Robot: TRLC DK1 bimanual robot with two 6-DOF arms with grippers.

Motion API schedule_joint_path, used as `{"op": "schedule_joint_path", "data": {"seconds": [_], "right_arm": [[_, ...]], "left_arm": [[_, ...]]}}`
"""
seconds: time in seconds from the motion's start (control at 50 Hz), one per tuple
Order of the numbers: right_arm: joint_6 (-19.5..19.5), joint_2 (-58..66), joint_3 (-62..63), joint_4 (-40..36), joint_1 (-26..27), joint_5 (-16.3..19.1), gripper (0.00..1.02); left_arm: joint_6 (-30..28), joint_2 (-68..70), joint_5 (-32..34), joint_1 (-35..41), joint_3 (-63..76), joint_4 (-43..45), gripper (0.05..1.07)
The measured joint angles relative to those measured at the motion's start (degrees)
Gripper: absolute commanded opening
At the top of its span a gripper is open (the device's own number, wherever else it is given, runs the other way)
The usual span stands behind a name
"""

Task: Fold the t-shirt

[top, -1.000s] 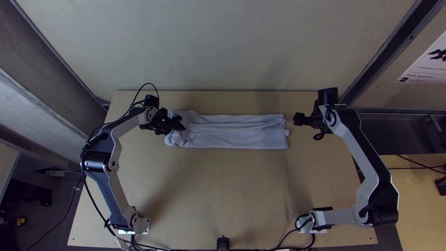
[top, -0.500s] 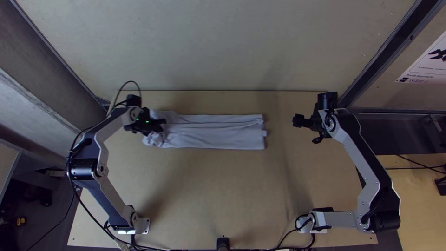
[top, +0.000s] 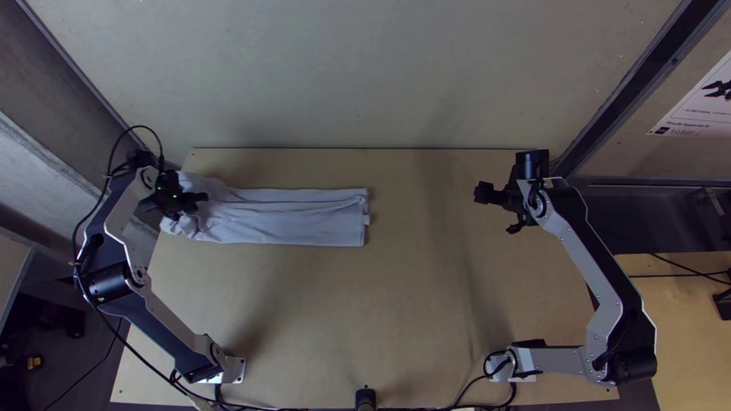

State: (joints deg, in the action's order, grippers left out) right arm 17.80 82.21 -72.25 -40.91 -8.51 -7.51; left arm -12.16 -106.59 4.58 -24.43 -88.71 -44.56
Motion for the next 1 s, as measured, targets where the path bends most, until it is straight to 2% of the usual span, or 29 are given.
{"op": "schedule_joint_path", "data": {"seconds": [0.26, 0.56, 0.76, 1.0], "right_arm": [[1.5, 0.0, 1.5, 0.3, 0.0, 0.0, 0.99], [2.2, -0.6, 4.4, 0.2, -0.1, 0.0, 0.99], [2.6, -1.9, 4.4, 0.2, 0.0, 0.0, 0.99], [2.6, -2.9, 5.7, 0.4, 0.8, 0.0, 0.99]], "left_arm": [[-7.3, 3.6, -11.1, 1.6, -1.1, -0.9, 0.08], [-11.9, 16.0, -19.8, 14.7, -1.1, -2.9, 0.08], [-11.7, 17.6, -25.4, 22.6, -1.1, -6.4, 0.08], [-6.4, 16.0, -30.9, 31.5, -3.2, -14.2, 0.08]]}}
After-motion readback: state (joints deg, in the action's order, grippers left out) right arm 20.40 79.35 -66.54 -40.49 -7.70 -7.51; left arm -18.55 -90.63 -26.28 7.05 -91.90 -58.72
